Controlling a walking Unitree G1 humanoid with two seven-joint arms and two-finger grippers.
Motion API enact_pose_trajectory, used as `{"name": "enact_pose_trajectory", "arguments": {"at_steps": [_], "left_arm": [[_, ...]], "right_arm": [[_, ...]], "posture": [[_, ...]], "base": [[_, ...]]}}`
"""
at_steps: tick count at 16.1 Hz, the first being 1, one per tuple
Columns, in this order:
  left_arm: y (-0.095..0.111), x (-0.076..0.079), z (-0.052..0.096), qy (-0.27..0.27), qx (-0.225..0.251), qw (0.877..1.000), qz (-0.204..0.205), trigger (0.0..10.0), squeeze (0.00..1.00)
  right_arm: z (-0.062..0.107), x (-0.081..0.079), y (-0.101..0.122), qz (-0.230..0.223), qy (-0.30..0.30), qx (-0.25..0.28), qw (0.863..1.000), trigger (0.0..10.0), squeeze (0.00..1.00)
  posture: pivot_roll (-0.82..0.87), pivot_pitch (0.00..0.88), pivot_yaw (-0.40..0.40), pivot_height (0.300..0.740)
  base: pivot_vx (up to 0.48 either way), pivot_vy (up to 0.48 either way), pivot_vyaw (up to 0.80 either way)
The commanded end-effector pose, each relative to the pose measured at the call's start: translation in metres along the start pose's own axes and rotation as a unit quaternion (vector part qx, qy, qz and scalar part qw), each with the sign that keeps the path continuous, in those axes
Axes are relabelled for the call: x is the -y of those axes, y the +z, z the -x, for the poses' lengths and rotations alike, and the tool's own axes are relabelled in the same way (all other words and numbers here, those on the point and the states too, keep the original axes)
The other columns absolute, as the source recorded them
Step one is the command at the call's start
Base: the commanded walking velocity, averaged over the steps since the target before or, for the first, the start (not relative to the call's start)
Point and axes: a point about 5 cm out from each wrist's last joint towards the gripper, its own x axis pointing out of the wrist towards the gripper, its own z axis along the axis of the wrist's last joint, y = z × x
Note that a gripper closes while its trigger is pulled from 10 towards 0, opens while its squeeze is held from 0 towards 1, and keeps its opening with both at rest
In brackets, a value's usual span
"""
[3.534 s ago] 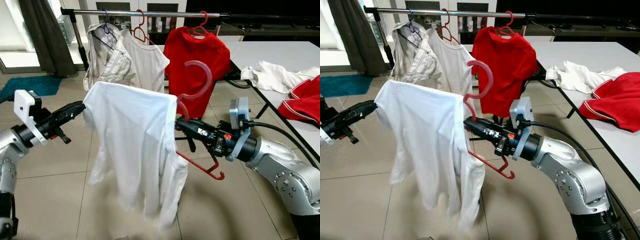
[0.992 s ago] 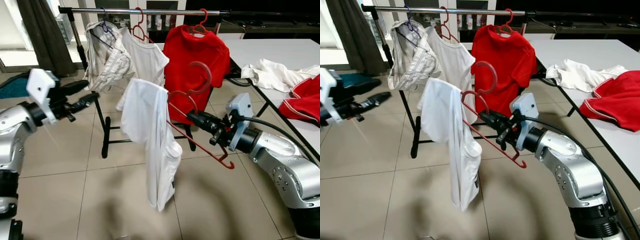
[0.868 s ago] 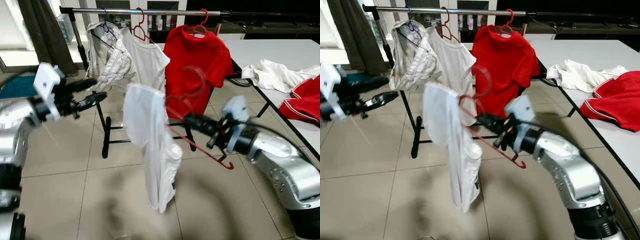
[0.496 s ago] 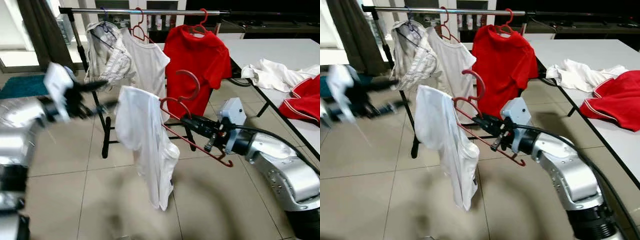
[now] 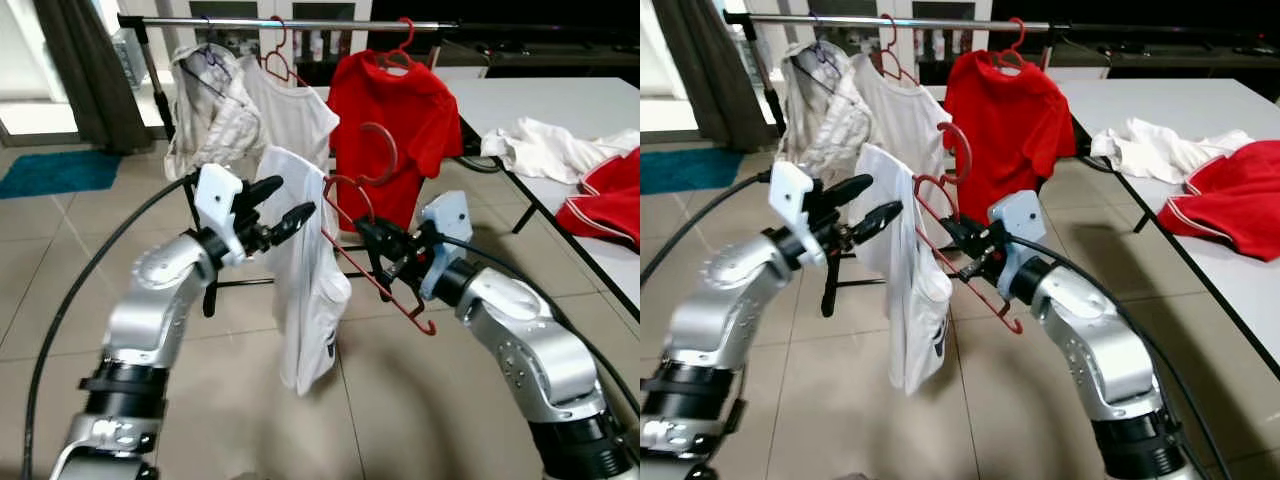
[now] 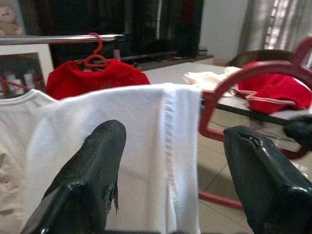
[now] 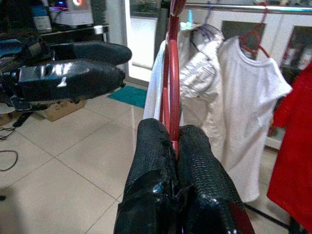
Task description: Hang hanger
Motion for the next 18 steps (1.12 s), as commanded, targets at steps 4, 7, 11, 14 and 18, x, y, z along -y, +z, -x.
{"name": "enact_pose_trajectory", "arguments": {"at_steps": [4,7,11,14,18], "left_arm": [[-0.006,-0.008,-0.017,0.057,-0.015,0.998,-0.028,10.0,0.00],[-0.011,0.000,-0.022,0.022,-0.023,0.999,-0.016,2.5,0.00],[-0.023,0.003,-0.019,-0.003,-0.044,0.999,-0.002,5.1,0.00],[-0.026,-0.003,-0.019,0.007,-0.057,0.998,-0.014,0.0,0.00],[-0.026,-0.004,-0.019,0.004,-0.055,0.998,-0.013,0.0,0.00]], "right_arm": [[-0.006,-0.012,0.019,-0.001,-0.002,0.033,0.999,10.0,0.00],[-0.005,-0.015,0.022,-0.003,-0.003,0.038,0.999,10.0,0.00],[-0.004,-0.017,0.027,-0.005,-0.005,0.044,0.999,10.0,0.00],[-0.005,-0.018,0.030,-0.006,0.000,0.047,0.999,10.0,0.00],[-0.004,-0.019,0.032,-0.008,0.003,0.050,0.999,10.0,0.00]], "posture": [[-0.12,0.000,0.022,0.740],[-0.12,0.000,0.033,0.740],[-0.12,0.000,0.040,0.740],[-0.12,0.000,0.040,0.740],[-0.13,0.000,0.039,0.740]], "base": [[0.000,0.000,0.00],[0.000,0.000,0.00],[0.000,0.000,0.00],[0.000,0.000,0.00],[0.000,0.000,0.00]]}}
